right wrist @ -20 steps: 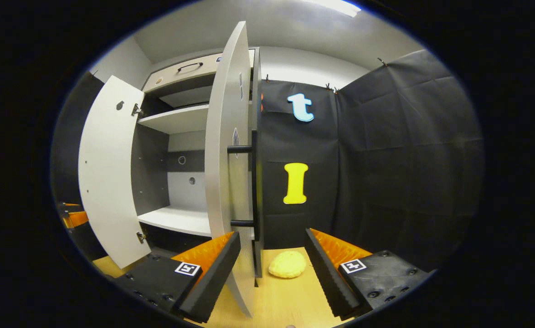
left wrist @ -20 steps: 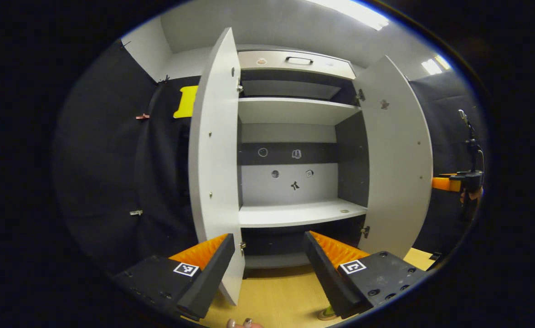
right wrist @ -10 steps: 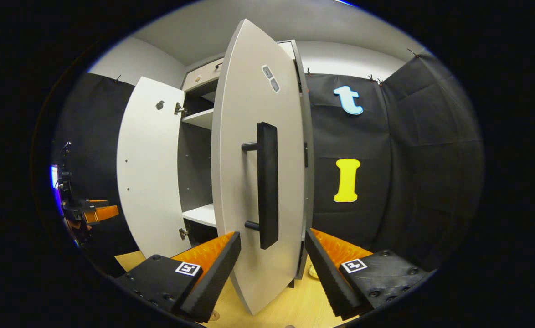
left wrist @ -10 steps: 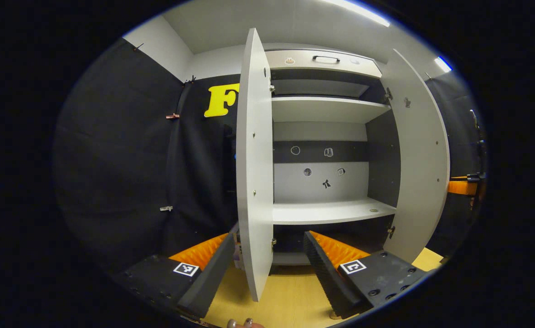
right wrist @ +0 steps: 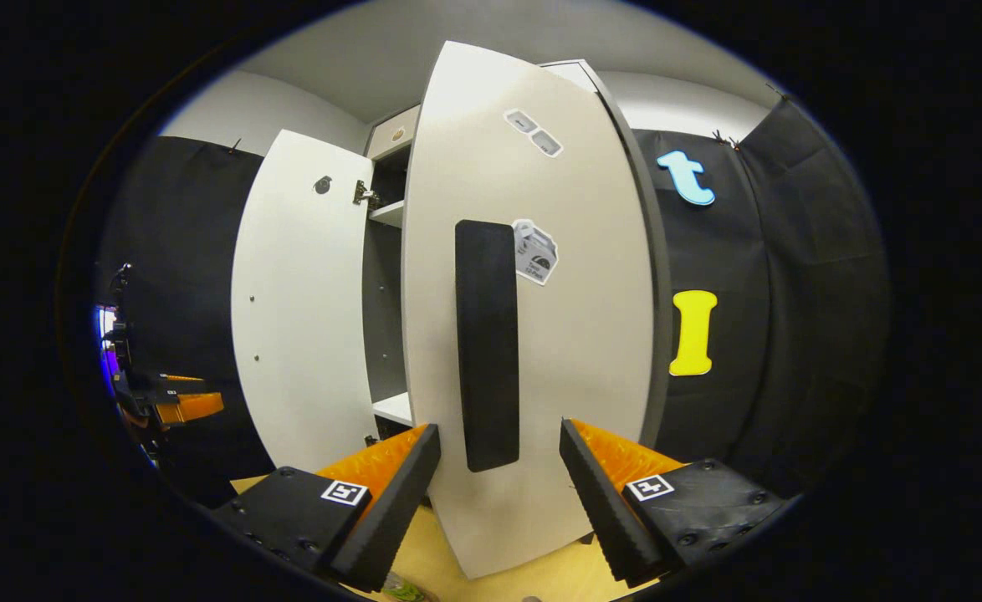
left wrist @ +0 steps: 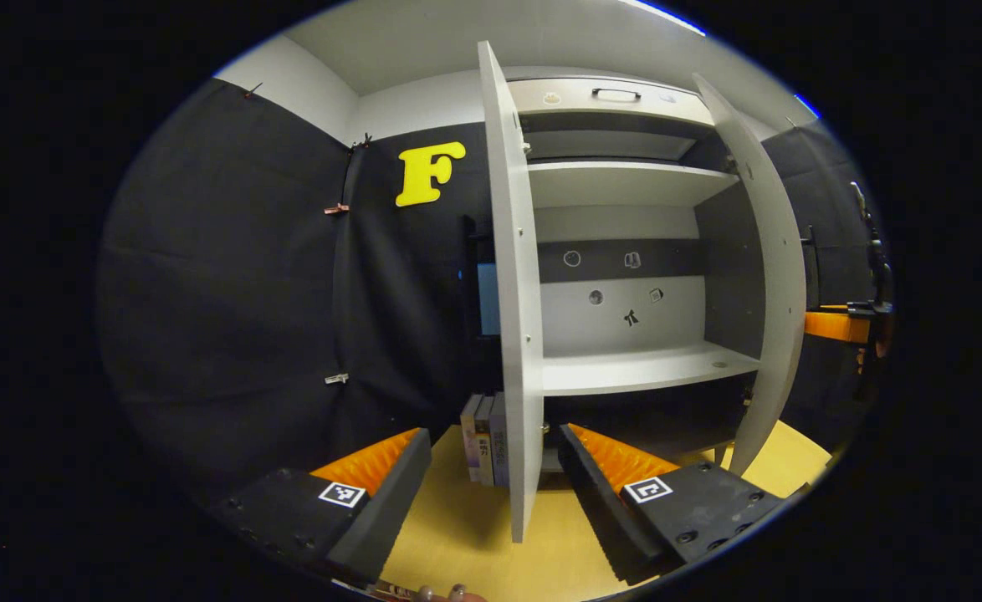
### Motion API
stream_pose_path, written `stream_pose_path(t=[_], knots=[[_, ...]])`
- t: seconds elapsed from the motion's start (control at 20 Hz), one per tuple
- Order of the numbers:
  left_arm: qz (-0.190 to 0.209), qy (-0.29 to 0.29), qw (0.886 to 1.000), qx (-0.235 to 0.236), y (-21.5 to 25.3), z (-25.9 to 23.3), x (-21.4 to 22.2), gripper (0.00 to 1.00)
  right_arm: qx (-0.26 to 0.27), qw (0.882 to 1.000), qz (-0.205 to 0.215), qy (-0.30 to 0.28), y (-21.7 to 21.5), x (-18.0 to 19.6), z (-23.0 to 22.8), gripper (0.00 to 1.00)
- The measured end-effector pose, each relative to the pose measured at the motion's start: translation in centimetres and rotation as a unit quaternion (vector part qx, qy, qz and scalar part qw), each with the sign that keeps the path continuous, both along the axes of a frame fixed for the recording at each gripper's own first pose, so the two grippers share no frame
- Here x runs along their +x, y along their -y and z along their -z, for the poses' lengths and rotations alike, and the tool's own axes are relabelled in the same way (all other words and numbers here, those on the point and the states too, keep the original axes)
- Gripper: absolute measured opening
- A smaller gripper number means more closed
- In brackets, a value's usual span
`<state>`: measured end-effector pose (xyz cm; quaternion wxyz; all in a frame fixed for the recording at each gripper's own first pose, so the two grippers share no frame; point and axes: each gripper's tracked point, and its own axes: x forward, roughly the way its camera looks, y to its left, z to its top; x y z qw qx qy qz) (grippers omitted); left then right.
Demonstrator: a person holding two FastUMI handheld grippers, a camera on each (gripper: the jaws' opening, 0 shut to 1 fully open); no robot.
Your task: Grasp the bottle in the cabinet with the left hand and place it on the coaster, then close the right door with the right hand and the left door with the left hand.
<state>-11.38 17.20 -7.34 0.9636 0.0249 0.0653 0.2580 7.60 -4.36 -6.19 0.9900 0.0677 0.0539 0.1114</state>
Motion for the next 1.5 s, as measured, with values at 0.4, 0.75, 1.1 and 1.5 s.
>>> stream_pose_path(t=[0.4,0.75,1.1,1.5], knots=[[0.025,0.033,0.999,-0.016,-6.8,-3.4,2.7,0.97,-0.008,0.999,0.036,-0.007,0.4,-1.2,0.4,0.98],[0.111,0.055,0.991,-0.045,-6.3,-4.8,5.3,0.95,-0.013,0.997,0.076,-0.024,1.1,-2.2,1.7,0.98],[0.158,0.046,0.986,-0.034,-5.6,-4.8,6.5,0.93,-0.013,0.996,0.081,-0.031,0.2,-2.1,2.2,0.98],[0.218,0.058,0.972,-0.059,-0.6,-4.7,9.3,0.93,-0.025,0.995,0.088,-0.029,1.6,-2.5,1.6,0.98]])
